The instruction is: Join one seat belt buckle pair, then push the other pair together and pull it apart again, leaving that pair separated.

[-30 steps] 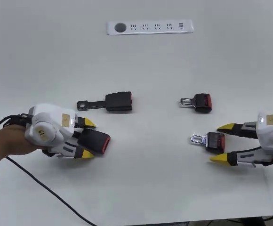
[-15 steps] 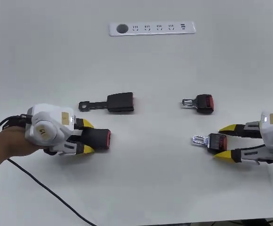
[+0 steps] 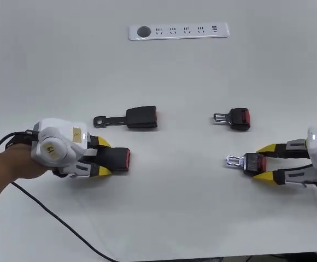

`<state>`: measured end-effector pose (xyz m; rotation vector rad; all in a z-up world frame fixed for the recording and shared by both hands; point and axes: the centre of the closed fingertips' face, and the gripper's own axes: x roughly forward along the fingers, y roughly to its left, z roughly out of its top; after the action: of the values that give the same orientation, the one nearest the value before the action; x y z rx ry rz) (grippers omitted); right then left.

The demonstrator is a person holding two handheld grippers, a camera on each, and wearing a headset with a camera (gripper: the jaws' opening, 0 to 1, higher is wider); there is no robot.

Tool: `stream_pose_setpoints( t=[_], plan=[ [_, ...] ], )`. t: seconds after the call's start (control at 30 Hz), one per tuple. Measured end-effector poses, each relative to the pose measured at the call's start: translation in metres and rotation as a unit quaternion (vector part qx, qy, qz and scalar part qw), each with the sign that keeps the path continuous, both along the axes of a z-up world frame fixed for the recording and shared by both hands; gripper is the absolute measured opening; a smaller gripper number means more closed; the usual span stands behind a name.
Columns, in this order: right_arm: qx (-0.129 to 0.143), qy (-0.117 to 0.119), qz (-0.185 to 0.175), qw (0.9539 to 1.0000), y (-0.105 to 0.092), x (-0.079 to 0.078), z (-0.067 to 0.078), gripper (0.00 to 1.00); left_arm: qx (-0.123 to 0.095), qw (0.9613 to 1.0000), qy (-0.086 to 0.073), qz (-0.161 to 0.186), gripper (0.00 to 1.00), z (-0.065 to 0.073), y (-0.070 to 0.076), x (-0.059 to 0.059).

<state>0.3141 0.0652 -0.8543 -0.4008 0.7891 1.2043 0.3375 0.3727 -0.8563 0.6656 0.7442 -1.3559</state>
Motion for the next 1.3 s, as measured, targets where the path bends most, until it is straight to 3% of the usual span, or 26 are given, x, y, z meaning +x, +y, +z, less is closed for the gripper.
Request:
stream_pose_setpoints(
  t=[0.47, 1.3],
  plan=[
    [0.014, -0.008, 0.011, 0.9998, 0.008, 0.001, 0.001, 0.34, 0.013, 0.9999, 0.001, 0.000, 0.35, -0.002, 0.002, 0.002],
    [0.058, -0.016, 0.053, 0.9968, 0.061, 0.014, 0.002, 0.34, 0.041, 0.9991, 0.008, -0.013, 0.34, 0.000, 0.000, 0.001]
  ],
)
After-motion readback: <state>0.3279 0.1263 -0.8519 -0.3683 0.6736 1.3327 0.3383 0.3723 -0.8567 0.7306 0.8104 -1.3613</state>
